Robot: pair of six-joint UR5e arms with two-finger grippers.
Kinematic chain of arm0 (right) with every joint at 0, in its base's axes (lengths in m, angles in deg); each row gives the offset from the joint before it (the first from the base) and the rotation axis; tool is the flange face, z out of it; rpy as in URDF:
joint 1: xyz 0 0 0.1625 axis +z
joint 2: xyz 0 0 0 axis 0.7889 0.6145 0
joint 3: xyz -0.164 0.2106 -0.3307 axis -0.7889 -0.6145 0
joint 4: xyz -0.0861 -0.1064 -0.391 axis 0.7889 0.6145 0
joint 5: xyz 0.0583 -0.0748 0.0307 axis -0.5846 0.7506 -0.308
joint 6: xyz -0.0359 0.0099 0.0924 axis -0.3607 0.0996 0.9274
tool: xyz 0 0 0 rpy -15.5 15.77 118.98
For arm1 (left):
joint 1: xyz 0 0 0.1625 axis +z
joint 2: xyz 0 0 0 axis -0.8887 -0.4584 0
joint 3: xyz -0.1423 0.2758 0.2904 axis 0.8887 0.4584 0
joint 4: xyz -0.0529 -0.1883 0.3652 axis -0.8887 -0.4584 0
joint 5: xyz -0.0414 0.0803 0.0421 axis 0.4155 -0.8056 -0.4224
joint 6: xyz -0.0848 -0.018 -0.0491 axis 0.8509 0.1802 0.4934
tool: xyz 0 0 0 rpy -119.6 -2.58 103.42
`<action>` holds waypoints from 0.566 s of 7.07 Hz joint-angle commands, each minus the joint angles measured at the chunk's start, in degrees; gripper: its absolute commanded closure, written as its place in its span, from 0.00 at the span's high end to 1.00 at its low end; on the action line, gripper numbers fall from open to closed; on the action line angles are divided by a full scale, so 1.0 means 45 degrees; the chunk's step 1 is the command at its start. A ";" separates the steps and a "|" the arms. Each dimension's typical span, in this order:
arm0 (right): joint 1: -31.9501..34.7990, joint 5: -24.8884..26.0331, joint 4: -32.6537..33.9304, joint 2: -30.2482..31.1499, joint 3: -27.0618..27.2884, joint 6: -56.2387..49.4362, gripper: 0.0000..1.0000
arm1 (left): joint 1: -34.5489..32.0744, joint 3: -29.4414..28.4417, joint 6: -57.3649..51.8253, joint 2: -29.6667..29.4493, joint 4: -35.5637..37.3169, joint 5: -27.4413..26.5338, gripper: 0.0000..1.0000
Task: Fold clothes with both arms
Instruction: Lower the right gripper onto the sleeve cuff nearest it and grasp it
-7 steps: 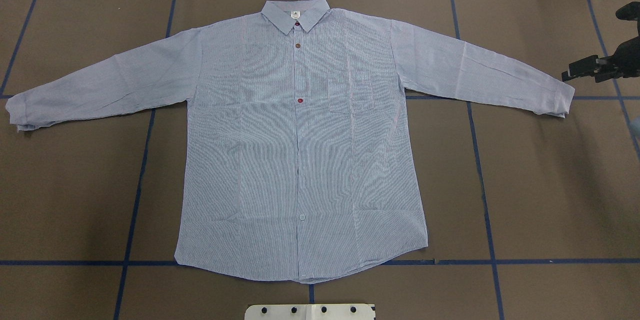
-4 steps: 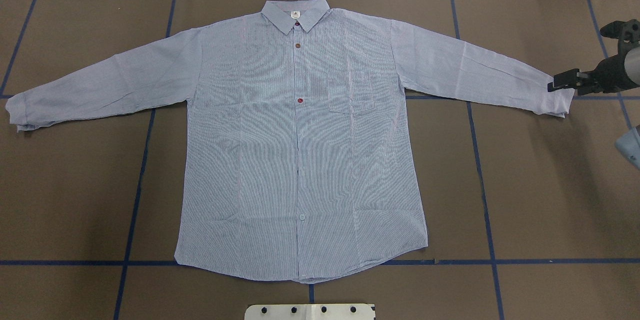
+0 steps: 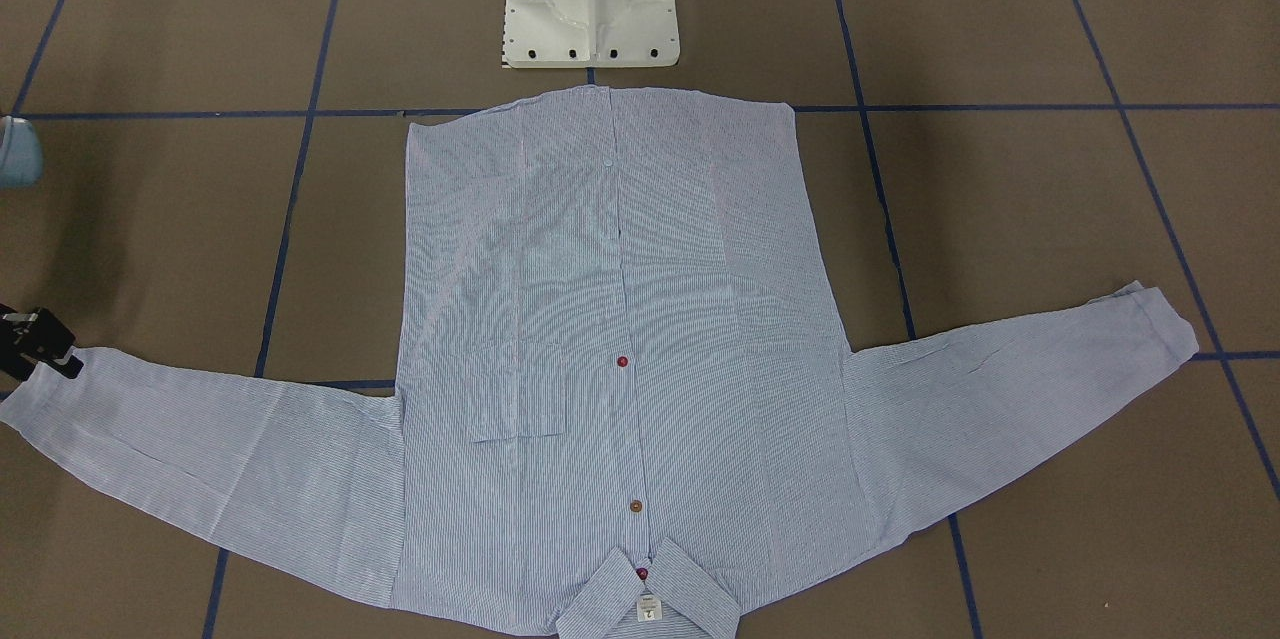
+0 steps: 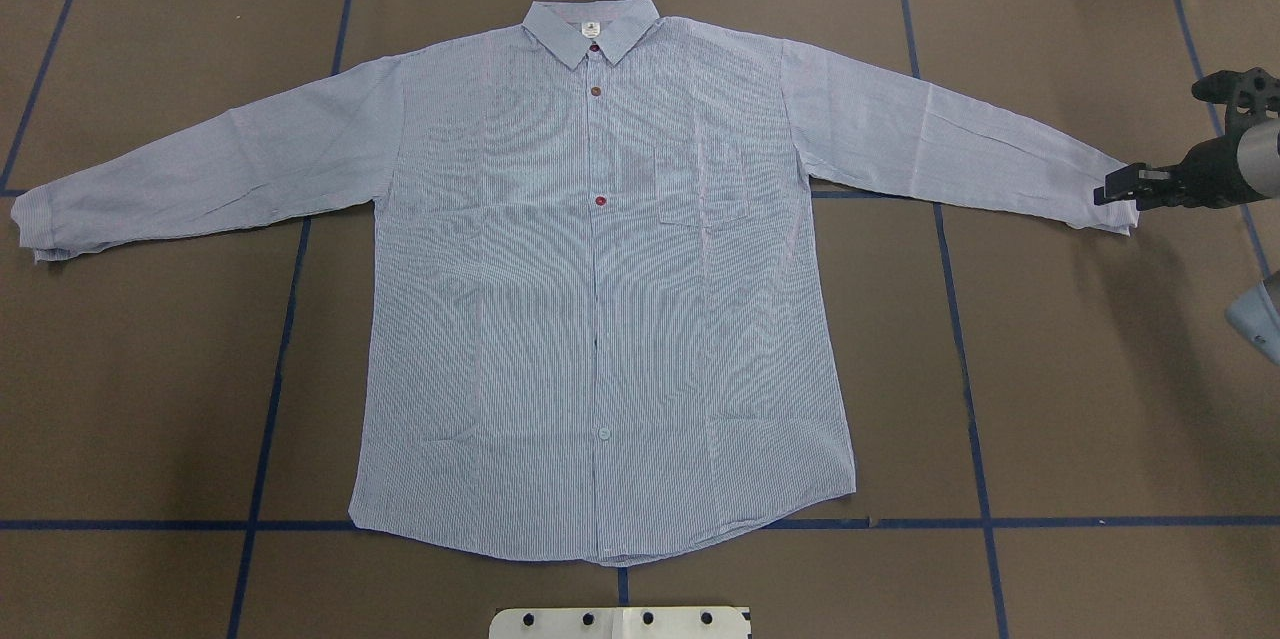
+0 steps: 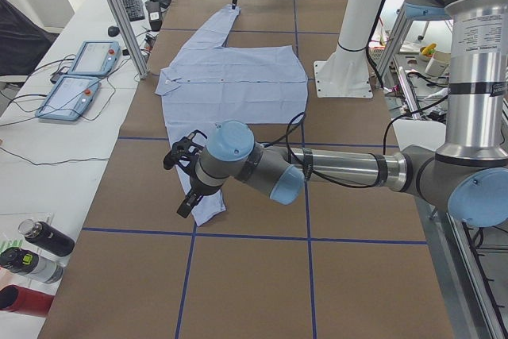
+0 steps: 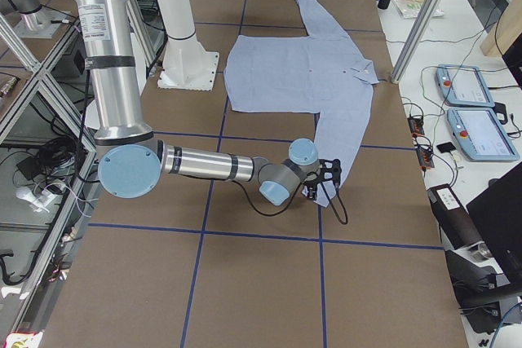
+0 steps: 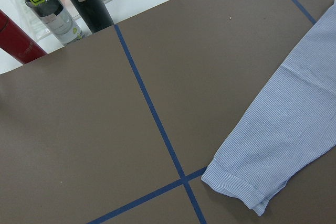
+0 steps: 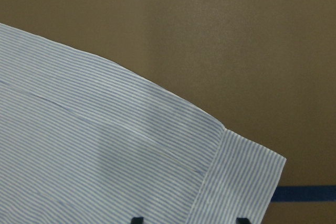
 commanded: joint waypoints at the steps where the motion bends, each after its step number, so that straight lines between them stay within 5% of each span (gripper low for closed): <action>1: -0.0119 0.0001 -0.0788 0.0359 0.0049 0.0568 0.65 | 0.0000 0.0000 0.0000 0.0004 0.0000 0.0000 1.00; 4: -0.0412 0.0391 -0.0812 0.0439 0.0030 0.0572 0.59 | 0.0000 0.0000 0.0000 0.0043 0.0000 0.0000 1.00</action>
